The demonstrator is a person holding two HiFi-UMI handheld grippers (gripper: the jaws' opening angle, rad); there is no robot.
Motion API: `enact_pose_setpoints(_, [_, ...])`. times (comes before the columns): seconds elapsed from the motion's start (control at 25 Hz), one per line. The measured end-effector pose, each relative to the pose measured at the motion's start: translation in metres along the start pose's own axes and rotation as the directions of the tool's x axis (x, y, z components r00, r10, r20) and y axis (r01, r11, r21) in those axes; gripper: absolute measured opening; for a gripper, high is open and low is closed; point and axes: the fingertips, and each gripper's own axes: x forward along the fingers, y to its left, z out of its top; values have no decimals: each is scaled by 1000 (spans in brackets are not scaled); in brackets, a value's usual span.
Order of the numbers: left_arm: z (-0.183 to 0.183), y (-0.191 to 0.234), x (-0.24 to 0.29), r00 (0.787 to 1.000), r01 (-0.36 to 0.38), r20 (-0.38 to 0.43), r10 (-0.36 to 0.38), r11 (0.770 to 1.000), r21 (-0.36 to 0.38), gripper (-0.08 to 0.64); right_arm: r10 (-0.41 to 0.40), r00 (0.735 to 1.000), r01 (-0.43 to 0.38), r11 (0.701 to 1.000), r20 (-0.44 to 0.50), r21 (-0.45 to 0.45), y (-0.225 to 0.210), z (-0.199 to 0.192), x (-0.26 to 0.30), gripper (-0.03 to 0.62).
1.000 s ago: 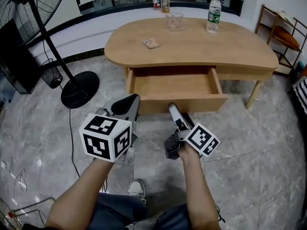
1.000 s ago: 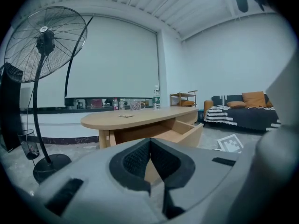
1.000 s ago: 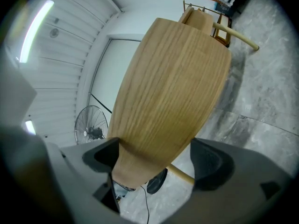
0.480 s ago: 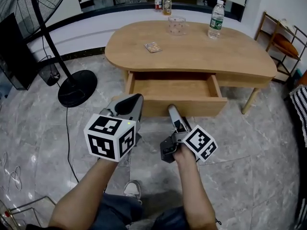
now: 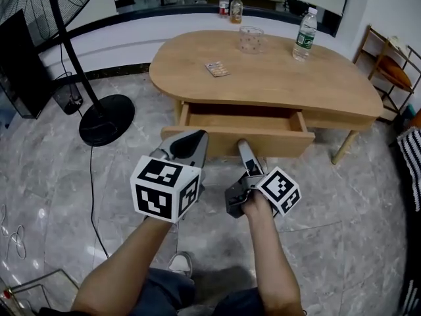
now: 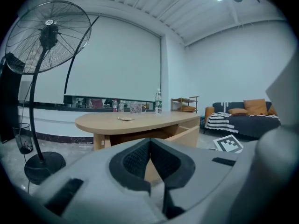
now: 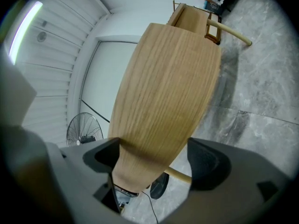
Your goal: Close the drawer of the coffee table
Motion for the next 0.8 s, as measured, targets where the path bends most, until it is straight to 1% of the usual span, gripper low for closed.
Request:
enact_pose_setpoints(0.24, [-4,0,19,1000,28,-5,-28,999,39,2,9,1000,-9,1000,5,-5,-6,8,25,453])
enact_pose_setpoints(0.48, [-9,8,40,999,41,-14,-41,998,36,2,19,1000,-19,1000,7,-10,-9,19,45,451])
enact_pose_setpoints(0.64, [-14,11,56,998,61,-21,-60,995,72,2,21,1000,-21,1000,21,-16,-12,23,58,451])
enact_pose_setpoints(0.8, [-14,10,72,996,89,-14,-88,993,81,2,30,999,-29,999,38,-21,-13,26,70,451])
